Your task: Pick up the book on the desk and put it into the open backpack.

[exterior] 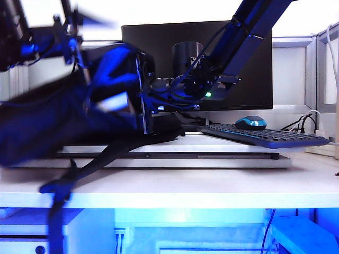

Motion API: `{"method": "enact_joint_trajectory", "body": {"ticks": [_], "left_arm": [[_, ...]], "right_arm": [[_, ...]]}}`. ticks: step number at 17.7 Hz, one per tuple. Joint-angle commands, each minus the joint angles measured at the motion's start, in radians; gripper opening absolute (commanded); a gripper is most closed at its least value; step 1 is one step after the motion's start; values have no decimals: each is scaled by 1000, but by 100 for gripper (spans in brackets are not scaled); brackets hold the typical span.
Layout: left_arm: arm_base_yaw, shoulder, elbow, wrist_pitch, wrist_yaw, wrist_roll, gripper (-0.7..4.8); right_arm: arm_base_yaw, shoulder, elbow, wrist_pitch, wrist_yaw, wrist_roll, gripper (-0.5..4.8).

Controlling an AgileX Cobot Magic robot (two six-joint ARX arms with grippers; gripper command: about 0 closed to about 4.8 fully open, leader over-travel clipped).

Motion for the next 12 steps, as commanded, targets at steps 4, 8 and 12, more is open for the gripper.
{"method": "enact_joint_trajectory", "body": {"ticks": [4,8,12], "left_arm": [[76,-13,13,-420,-53,544,399],[198,-13,13,-513,-88,664,399],[286,-13,13,-470,-133,664,400]], "right_arm": [[-46,-5,2,81,-127,-6,479],[-134,-19,2,82,-61,-31,479],[-238,-56,2,90,-51,-59,463]]}}
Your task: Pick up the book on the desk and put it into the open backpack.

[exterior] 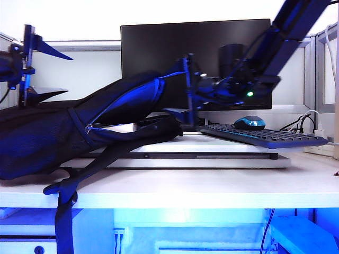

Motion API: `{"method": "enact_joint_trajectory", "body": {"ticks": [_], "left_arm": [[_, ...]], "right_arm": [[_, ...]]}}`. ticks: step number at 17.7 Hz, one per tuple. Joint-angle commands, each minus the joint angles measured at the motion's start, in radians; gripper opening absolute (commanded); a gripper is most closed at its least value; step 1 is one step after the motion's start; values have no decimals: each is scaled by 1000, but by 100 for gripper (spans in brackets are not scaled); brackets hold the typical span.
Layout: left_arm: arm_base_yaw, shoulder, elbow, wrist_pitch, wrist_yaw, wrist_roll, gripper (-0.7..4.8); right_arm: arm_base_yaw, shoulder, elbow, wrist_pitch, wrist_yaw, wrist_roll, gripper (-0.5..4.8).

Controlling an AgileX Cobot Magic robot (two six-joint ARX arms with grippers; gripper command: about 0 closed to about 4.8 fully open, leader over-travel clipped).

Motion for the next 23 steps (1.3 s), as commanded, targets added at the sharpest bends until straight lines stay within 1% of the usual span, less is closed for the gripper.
{"method": "enact_joint_trajectory", "body": {"ticks": [1,3,5,6,8,9,10,11,12,13,14,15,17,18,19,20,21,22,23], "left_arm": [[36,-5,2,81,-31,11,400],[62,-5,3,149,-61,10,399],[92,-6,14,193,-53,11,401],[100,-7,29,229,-51,25,405],[106,-17,87,309,-41,88,408],[106,-29,129,311,-14,126,408],[106,-39,158,311,6,148,408],[106,-70,193,308,24,188,407],[106,-109,200,303,16,225,404],[106,-157,200,276,-22,252,403],[106,-184,200,247,-57,263,399],[106,-249,200,174,-124,315,397],[92,-335,200,77,-119,448,390],[81,-380,200,10,-90,502,365],[75,-418,200,-67,-77,539,349],[66,-460,200,-169,-67,571,298],[53,-504,200,-303,-50,636,198],[23,-537,200,-409,-51,673,140],[-11,-562,200,-497,-53,725,103]], "right_arm": [[-47,-46,10,32,16,-44,427],[-90,-77,10,32,29,-68,420],[-132,-129,10,13,23,-138,417],[-152,-171,10,-35,21,-222,395],[-187,-267,10,-211,26,-425,363],[-200,-321,10,-323,33,-540,362],[-207,-359,10,-407,46,-623,350],[-213,-436,10,-576,107,-793,300],[-216,-493,10,-698,176,-912,280],[-217,-543,10,-787,232,-1002,237],[-216,-577,10,-840,263,-1055,209],[-216,-630,10,-908,298,-1123,181],[-217,-710,10,-988,310,-1213,103],[-217,-755,9,-1038,322,-1261,53],[-217,-794,9,-1086,335,-1311,15],[-216,-856,9,-1167,362,-1393,-8],[-216,-930,9,-1264,412,-1461,-9],[-216,-989,7,-1331,457,-1507,-9],[-216,-1032,3,-1366,495,-1532,-9]]}}
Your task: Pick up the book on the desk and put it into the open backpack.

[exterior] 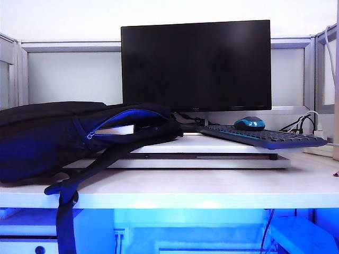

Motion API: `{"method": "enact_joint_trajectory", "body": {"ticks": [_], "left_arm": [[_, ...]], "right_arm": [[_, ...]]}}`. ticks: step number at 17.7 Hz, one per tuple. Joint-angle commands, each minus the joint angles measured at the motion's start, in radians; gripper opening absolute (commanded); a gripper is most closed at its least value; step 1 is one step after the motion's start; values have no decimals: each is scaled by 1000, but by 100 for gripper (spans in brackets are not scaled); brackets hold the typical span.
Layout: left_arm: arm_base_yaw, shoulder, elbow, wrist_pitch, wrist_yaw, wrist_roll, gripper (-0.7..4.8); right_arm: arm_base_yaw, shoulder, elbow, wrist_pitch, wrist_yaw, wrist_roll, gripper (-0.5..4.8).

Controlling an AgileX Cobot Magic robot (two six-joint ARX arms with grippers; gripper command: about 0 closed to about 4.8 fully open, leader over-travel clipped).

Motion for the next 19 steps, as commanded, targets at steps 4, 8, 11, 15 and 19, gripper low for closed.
{"method": "enact_joint_trajectory", "body": {"ticks": [4,8,11,15,19], "left_arm": [[-252,-180,2,-682,-125,527,68],[-290,-380,-13,-1023,-378,695,-4],[-290,-531,-80,-1023,-433,689,-4],[-290,-811,-287,-1020,-510,623,-4],[-290,-1140,-513,-1040,-552,508,-4]], "right_arm": [[1,-322,-115,-108,177,-65,-9],[1,-649,-452,-74,185,16,-9],[0,-853,-669,-37,190,51,-9],[0,-1071,-842,-37,244,63,-9],[1,-1170,-913,-97,244,71,-8]]}}
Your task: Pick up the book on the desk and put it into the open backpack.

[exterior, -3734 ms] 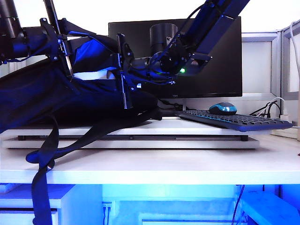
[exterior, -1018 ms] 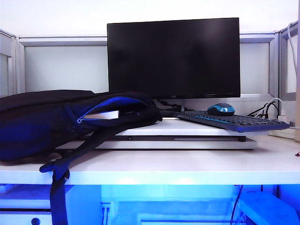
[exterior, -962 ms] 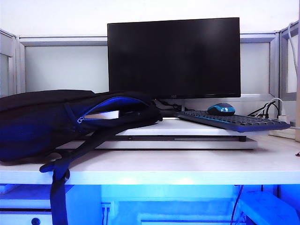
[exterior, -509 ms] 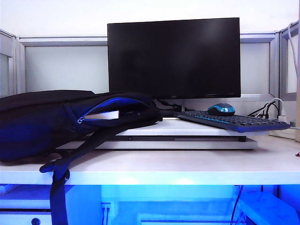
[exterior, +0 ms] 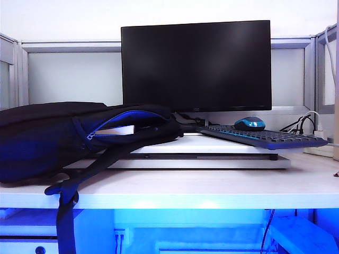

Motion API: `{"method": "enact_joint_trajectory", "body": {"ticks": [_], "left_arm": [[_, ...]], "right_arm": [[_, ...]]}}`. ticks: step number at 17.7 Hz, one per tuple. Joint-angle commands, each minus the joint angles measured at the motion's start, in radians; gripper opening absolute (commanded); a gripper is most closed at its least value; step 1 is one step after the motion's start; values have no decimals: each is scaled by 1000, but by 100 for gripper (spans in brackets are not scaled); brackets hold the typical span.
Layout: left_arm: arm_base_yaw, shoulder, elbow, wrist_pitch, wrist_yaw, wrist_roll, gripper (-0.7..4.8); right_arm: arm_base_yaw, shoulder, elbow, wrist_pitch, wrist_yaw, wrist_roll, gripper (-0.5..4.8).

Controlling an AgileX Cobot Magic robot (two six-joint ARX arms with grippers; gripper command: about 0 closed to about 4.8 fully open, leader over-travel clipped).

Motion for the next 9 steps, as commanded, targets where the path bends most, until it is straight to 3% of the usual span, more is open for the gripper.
{"method": "enact_joint_trajectory", "body": {"ticks": [1,3,5,9], "left_arm": [[1,-197,-130,-25,-58,-78,-4],[1,-330,-205,-71,-85,-102,-4],[0,-313,-225,-159,-98,-100,-4],[0,-324,-320,-105,-105,-101,-4]], "right_arm": [[2,-39,-29,-62,2,16,-8],[2,-58,-51,-110,2,34,-8],[1,-78,-101,-101,3,37,-9],[1,-140,-256,1,10,127,-9]]}}
